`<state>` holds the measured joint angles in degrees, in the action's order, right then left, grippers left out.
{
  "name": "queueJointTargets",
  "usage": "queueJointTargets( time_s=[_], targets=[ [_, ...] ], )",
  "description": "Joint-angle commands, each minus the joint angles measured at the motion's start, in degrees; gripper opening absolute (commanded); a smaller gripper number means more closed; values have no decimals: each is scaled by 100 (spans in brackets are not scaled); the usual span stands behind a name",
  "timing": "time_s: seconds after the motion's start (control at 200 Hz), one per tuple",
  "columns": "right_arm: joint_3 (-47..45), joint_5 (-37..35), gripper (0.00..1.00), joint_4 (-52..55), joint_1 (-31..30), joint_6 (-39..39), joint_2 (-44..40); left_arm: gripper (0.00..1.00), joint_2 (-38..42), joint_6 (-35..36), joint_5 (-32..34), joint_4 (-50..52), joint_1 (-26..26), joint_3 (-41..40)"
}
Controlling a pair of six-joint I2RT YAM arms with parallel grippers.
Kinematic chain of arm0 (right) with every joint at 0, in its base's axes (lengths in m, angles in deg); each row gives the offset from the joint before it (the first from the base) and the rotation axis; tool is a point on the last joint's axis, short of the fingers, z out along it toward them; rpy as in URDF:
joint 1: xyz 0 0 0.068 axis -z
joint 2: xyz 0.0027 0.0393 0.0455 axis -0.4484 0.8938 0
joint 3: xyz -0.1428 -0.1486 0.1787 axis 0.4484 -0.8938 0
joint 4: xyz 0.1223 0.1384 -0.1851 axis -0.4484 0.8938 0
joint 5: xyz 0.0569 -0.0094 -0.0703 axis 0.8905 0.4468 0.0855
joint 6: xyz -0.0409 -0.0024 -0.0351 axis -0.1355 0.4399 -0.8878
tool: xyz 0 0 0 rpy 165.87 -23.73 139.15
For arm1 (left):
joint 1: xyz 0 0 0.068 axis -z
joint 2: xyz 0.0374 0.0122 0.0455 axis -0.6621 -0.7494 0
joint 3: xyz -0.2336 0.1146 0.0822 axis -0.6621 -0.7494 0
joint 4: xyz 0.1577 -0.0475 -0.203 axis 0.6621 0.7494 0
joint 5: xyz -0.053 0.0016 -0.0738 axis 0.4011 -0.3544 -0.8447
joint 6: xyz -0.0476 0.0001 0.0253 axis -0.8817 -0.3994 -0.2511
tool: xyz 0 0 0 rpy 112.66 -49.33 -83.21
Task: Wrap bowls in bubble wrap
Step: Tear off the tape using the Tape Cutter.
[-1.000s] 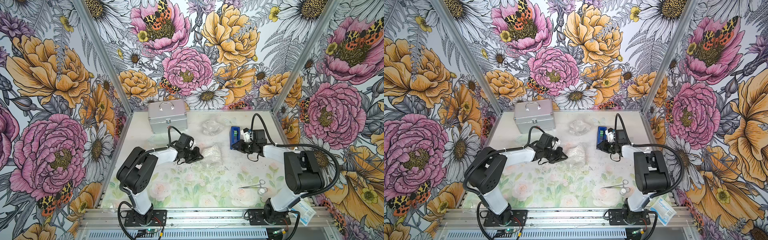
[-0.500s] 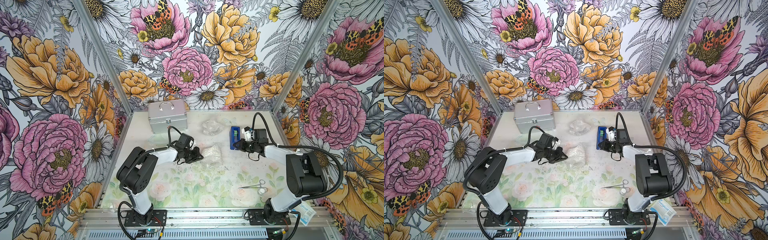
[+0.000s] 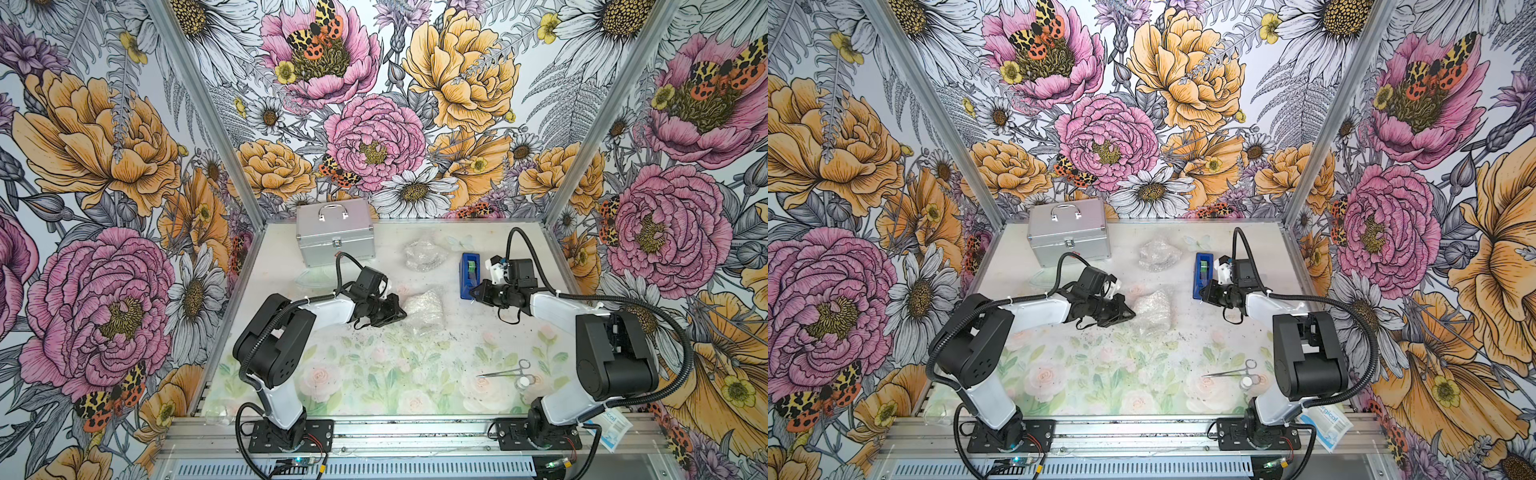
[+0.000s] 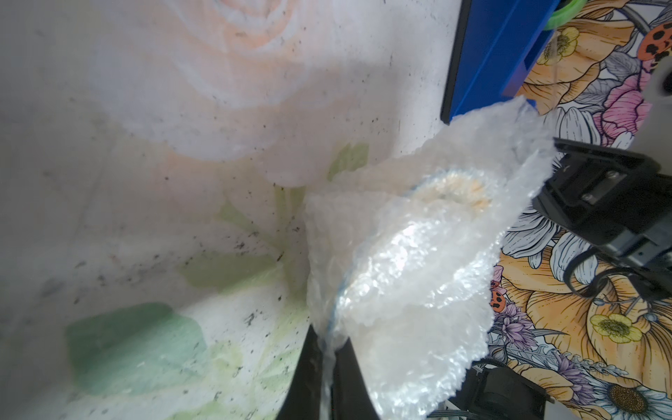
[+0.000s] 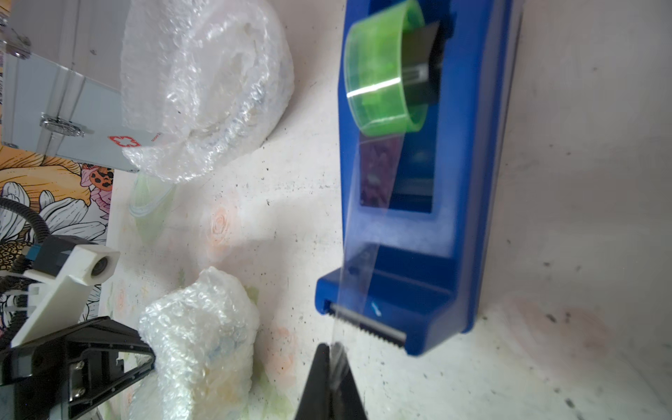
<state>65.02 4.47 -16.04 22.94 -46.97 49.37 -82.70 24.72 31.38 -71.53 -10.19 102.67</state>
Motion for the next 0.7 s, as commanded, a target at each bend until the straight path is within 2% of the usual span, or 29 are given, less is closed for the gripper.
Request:
queueJointTargets(
  time_s=[0.0,0.215,0.53,0.695],
  targets=[
    [157,-303,0,529,-150,-87,369,0,20,109,108,231,12,-133],
    [587,-1504,0,1191,-163,58,698,0,29,108,128,243,11,-133],
    [855,-2319,0,1822,-158,88,769,0,60,90,145,217,-16,-185],
    [847,-2425,0,1869,-137,88,748,0,64,99,119,188,-38,-245]
  ],
)
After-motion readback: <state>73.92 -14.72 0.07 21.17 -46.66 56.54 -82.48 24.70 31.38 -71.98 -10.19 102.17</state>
